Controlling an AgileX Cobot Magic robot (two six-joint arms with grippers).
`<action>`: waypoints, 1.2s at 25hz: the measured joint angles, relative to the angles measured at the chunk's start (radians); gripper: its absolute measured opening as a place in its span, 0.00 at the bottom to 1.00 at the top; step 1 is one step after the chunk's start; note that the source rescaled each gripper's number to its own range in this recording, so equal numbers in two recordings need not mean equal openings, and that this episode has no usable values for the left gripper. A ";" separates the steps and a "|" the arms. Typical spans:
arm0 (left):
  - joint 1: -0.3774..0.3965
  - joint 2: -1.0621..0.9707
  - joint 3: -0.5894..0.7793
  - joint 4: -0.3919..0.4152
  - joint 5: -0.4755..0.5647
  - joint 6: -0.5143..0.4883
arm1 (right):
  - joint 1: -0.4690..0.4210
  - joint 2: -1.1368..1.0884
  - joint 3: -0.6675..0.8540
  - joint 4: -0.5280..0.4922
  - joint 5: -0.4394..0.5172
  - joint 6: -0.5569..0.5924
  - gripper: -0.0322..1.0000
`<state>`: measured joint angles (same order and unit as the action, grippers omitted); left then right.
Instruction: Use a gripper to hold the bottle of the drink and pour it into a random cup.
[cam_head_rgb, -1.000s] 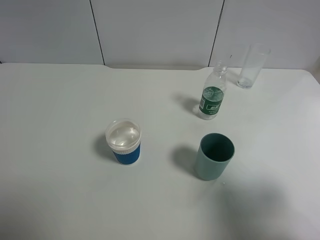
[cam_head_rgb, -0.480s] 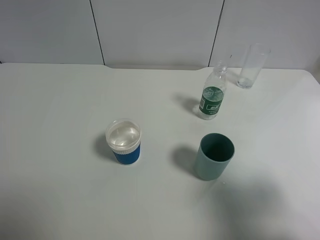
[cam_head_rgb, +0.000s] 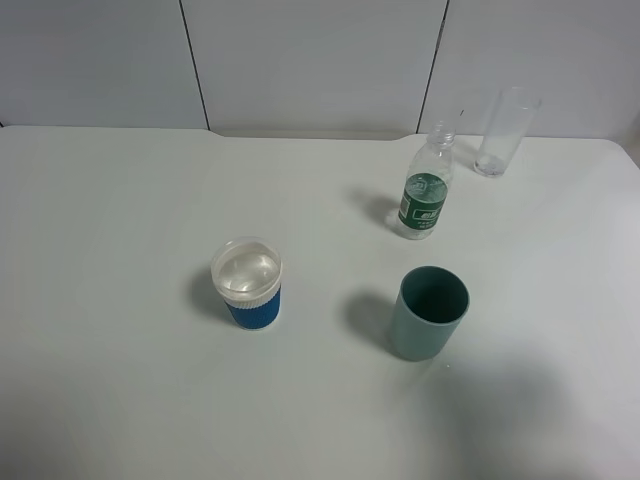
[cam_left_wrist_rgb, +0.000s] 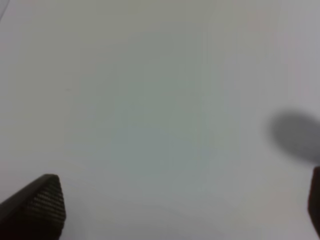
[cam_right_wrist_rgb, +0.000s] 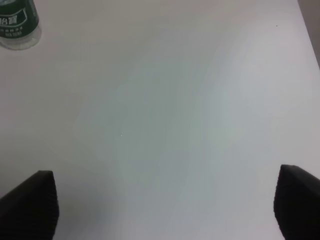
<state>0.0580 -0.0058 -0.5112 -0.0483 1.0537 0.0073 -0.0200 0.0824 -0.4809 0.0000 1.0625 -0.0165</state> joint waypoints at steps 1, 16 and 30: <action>0.000 0.000 0.000 0.000 0.000 0.000 | 0.000 0.000 0.000 0.000 0.000 0.000 0.95; 0.000 0.000 0.000 0.000 0.000 0.000 | 0.000 -0.013 0.000 0.000 0.000 0.000 0.95; 0.000 0.000 0.000 0.000 0.000 0.000 | 0.000 -0.084 0.000 0.000 -0.001 0.000 0.95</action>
<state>0.0580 -0.0058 -0.5112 -0.0483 1.0537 0.0073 -0.0200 -0.0021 -0.4809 0.0000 1.0612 -0.0161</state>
